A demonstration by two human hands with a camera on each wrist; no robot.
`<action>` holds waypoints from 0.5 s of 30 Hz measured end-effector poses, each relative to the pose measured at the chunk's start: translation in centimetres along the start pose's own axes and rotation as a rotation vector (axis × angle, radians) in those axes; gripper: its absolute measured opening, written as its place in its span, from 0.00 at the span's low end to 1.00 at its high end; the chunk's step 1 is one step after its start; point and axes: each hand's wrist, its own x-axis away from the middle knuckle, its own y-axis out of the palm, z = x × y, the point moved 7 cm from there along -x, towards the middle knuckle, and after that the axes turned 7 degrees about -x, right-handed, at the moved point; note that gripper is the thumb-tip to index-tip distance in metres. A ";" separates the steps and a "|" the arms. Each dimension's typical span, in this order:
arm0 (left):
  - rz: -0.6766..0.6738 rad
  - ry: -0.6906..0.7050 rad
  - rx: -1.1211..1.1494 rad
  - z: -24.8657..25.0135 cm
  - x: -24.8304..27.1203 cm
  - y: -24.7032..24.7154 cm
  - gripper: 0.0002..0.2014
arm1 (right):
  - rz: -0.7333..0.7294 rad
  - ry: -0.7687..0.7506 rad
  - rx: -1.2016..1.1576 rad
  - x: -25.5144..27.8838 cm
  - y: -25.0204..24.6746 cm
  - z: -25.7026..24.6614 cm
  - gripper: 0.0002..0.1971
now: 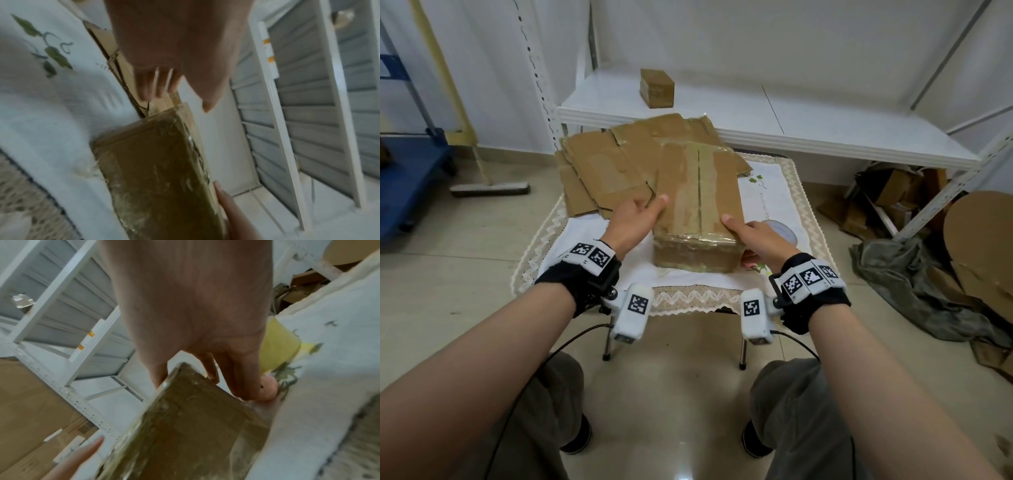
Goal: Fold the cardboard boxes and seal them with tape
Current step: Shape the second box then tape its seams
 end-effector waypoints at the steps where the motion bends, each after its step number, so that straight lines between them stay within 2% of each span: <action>1: -0.134 -0.047 0.010 -0.4 0.2 1.0 0.37 | -0.019 0.018 -0.037 0.0 0.2 0.1 0.38; 3: -0.312 -0.078 0.059 -0.4 0.9 2.6 0.36 | -0.056 0.038 -0.107 0.1 0.8 0.3 0.41; 7: -0.325 -0.130 0.178 -0.7 1.0 2.9 0.41 | -0.049 0.053 -0.279 0.6 0.7 -0.1 0.47; 9: -0.331 -0.182 0.335 -0.9 1.0 2.3 0.44 | -0.029 -0.004 -0.416 0.9 0.0 -1.1 0.35; 11: -0.349 -0.144 0.520 0.2 1.6 1.7 0.31 | 0.019 -0.040 -0.651 1.2 -1.0 -1.8 0.27; 13: -0.376 -0.126 0.716 1.1 2.0 1.5 0.24 | -0.012 -0.107 -0.798 1.3 -1.0 -2.8 0.23; 15: -0.373 -0.126 0.830 1.6 2.2 1.4 0.25 | -0.127 -0.128 -0.843 2.1 0.3 -4.0 0.25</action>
